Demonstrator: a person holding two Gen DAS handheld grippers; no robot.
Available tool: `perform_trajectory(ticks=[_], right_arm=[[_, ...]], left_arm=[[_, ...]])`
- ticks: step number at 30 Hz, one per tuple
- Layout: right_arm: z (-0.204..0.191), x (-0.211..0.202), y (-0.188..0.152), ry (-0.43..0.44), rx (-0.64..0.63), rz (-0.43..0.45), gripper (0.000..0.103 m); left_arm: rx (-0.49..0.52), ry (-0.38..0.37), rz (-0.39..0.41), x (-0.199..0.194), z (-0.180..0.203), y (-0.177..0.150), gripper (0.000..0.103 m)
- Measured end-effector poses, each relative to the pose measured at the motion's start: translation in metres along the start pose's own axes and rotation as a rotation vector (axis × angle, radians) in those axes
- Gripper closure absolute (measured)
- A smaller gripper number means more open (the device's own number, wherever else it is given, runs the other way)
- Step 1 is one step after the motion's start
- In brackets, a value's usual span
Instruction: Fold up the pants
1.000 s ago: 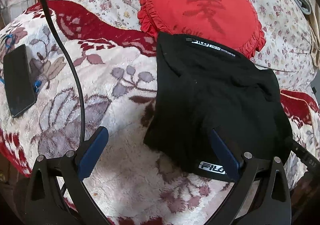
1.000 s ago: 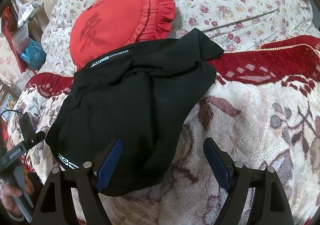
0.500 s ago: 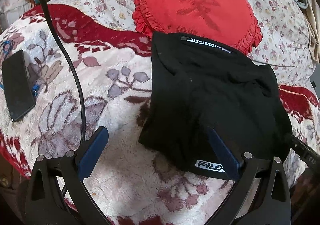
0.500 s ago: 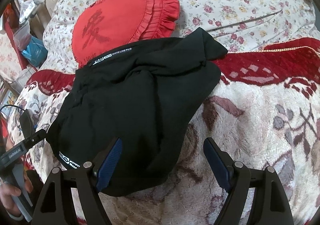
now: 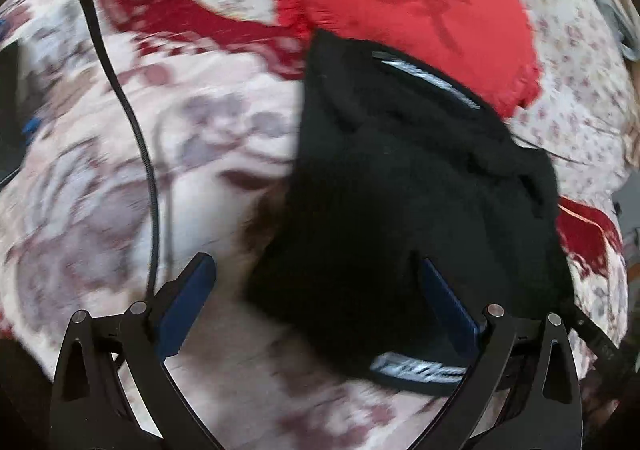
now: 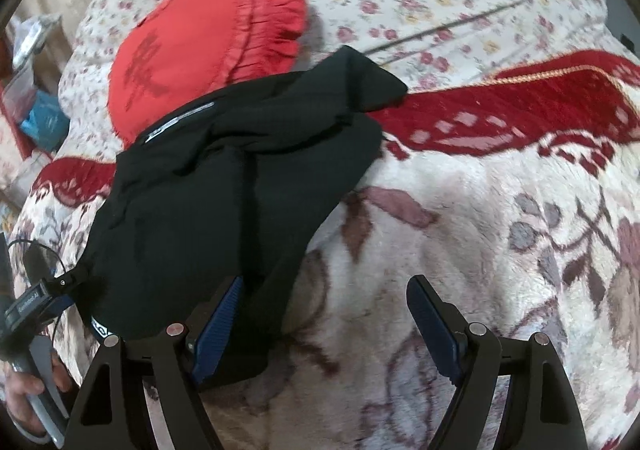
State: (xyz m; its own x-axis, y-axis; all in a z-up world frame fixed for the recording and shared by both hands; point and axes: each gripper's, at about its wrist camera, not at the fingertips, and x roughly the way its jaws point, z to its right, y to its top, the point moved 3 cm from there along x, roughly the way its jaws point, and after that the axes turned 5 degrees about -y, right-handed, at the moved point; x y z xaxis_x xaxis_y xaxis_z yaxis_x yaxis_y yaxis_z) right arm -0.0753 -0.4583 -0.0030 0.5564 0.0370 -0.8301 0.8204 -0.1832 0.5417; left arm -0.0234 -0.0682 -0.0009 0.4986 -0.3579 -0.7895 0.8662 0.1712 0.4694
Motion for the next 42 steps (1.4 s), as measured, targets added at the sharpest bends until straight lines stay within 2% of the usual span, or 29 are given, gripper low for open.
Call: perform_trajectory(ticks=[1,2,3,5,6,7,9,12,14,16,19,24,26,27,28,29,31,34,37,39,41,42], right_arm=[[0.003,0.001,0.0,0.003,0.012,-0.003,0.022],[0.006,0.002,0.0,0.003,0.02,-0.004,0.022],[0.007,0.002,0.0,0.008,0.027,-0.004,0.022],[0.009,0.002,0.0,0.032,0.042,0.004,0.022],[0.01,0.0,0.001,0.049,0.055,0.019,0.027],[0.011,-0.003,0.002,0.064,0.063,0.032,0.037],[0.011,-0.007,0.007,0.101,0.077,0.05,0.047],[0.009,-0.008,0.019,0.087,0.071,0.057,0.047],[0.011,-0.005,0.029,0.048,0.073,0.078,0.043],[0.016,0.006,0.041,0.019,0.072,0.079,0.031],[0.022,0.033,0.061,-0.001,0.071,0.041,0.031],[0.031,0.067,0.088,0.074,0.153,0.005,0.031],[0.032,0.072,0.093,0.12,0.183,-0.01,0.045],[0.03,0.072,0.094,0.132,0.175,-0.001,0.063],[0.026,0.069,0.095,0.131,0.145,0.012,0.095],[0.021,0.066,0.095,0.099,0.102,0.019,0.098],[0.02,0.052,0.093,0.099,0.09,0.055,0.098],[0.031,0.012,0.088,0.112,0.105,0.118,0.098],[0.045,-0.039,0.071,0.057,0.108,0.145,0.099],[0.054,-0.064,0.047,-0.036,0.059,0.1,0.099],[0.066,-0.069,0.024,-0.117,-0.026,-0.025,0.094],[0.076,-0.071,0.018,-0.136,-0.033,-0.06,0.091]], left_arm=[[0.02,-0.018,-0.006,0.003,0.006,0.002,0.008],[0.042,-0.022,-0.011,0.005,0.012,0.003,0.032],[0.061,-0.035,-0.014,0.007,0.018,0.005,0.065],[0.058,-0.086,-0.025,0.01,0.022,0.008,0.069],[0.054,-0.103,-0.017,0.009,0.022,0.011,0.071],[0.053,-0.125,-0.008,0.004,0.02,0.015,0.073],[0.029,-0.154,0.011,-0.01,0.009,0.026,0.074],[0.041,-0.155,0.056,-0.035,-0.01,0.038,0.074],[0.033,-0.136,0.073,-0.048,-0.025,0.041,0.074],[0.009,-0.129,0.058,-0.05,-0.038,0.04,0.074],[0.011,-0.1,0.029,-0.042,-0.044,0.029,0.074],[0.027,-0.067,0.024,-0.039,-0.041,0.022,0.074],[0.028,-0.063,0.018,-0.036,-0.041,0.023,0.074],[0.027,-0.064,0.014,-0.036,-0.042,0.023,0.074],[0.026,-0.063,0.011,-0.035,-0.042,0.023,0.074],[0.023,-0.06,0.008,-0.033,-0.043,0.023,0.074],[0.014,-0.056,0.003,-0.031,-0.045,0.022,0.074],[0.001,-0.066,0.003,-0.031,-0.044,0.024,0.074],[0.021,-0.084,0.009,-0.039,-0.039,0.023,0.074],[0.035,-0.083,0.004,-0.042,-0.037,0.02,0.074],[0.04,-0.075,-0.008,-0.042,-0.038,0.016,0.074],[0.038,-0.073,-0.014,-0.041,-0.039,0.014,0.074]])
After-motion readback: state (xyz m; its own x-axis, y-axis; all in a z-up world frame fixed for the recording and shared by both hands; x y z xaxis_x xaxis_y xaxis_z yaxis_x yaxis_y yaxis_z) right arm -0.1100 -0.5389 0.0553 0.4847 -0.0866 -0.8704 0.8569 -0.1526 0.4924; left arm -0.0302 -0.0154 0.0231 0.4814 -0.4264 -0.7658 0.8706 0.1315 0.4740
